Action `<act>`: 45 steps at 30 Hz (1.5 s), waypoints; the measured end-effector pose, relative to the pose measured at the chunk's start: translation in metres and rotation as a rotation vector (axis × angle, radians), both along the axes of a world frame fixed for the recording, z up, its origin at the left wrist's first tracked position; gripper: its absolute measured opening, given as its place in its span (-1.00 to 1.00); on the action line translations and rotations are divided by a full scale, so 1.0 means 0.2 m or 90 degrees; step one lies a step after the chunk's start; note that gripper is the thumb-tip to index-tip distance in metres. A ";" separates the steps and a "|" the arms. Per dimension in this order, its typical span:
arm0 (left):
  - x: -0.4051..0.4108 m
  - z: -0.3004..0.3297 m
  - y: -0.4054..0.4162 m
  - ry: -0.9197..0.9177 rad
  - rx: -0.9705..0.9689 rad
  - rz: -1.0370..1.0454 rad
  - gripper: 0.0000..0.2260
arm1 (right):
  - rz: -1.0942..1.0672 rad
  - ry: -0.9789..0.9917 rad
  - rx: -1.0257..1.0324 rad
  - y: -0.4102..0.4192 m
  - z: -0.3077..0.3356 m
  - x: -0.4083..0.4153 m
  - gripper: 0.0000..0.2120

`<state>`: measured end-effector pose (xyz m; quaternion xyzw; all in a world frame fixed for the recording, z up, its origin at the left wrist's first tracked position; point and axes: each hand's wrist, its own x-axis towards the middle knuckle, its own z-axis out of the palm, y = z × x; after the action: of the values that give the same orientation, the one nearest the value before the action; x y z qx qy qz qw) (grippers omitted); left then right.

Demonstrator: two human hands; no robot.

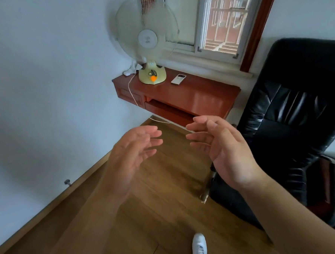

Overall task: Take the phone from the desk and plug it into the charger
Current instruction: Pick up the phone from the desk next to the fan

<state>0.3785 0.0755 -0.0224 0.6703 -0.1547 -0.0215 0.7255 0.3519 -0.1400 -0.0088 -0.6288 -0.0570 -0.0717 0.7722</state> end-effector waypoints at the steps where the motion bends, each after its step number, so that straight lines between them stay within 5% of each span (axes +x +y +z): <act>1: 0.09 0.01 -0.05 0.007 0.000 0.009 -0.67 | 0.002 -0.005 0.001 -0.05 -0.01 0.09 -0.72; 13: 0.92 0.14 -0.59 0.073 -0.004 0.056 -0.61 | 0.010 0.002 0.010 -0.60 0.06 0.94 -0.70; 29: 2.15 -0.07 -0.65 0.119 -0.057 0.040 -0.73 | -0.068 0.077 0.011 -0.61 -0.10 2.04 -0.74; 38: 3.06 -0.24 -0.54 0.241 -0.006 -0.020 -0.78 | -0.132 0.137 -0.050 -0.48 -0.15 2.87 -0.75; 45: 3.58 -0.48 -0.60 0.416 -0.091 -0.069 -0.78 | -0.203 0.226 -0.059 -0.64 -0.29 3.25 -0.76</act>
<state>1.0937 -0.0450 -0.1175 0.5662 0.0497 -0.2631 0.7795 1.0025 -0.2671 -0.0666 -0.6674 0.1763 -0.0789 0.7193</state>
